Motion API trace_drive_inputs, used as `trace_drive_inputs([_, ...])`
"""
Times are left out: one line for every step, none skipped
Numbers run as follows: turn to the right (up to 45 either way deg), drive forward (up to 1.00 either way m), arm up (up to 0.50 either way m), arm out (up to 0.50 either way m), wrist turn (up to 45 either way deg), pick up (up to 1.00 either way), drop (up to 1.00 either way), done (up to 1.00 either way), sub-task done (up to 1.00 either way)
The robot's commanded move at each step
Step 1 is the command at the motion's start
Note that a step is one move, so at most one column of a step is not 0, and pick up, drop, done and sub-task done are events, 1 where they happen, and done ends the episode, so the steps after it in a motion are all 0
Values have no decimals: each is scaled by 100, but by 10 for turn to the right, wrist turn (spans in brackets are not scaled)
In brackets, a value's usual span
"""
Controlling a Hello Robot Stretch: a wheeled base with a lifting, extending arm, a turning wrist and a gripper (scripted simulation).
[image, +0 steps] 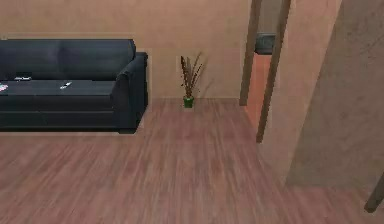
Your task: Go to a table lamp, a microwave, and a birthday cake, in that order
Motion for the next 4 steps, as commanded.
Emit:
trace_drive_inputs([60, 0, 0, 0, 0, 0, 0, 0, 0])
trace_drive_inputs([0, 100, 0, 0, 0, 0, 0, 0, 0])
trace_drive_inputs([30, 0, 0, 0, 0, 0, 0, 0, 0])
trace_drive_inputs([0, 100, 0, 0, 0, 0, 0, 0, 0])
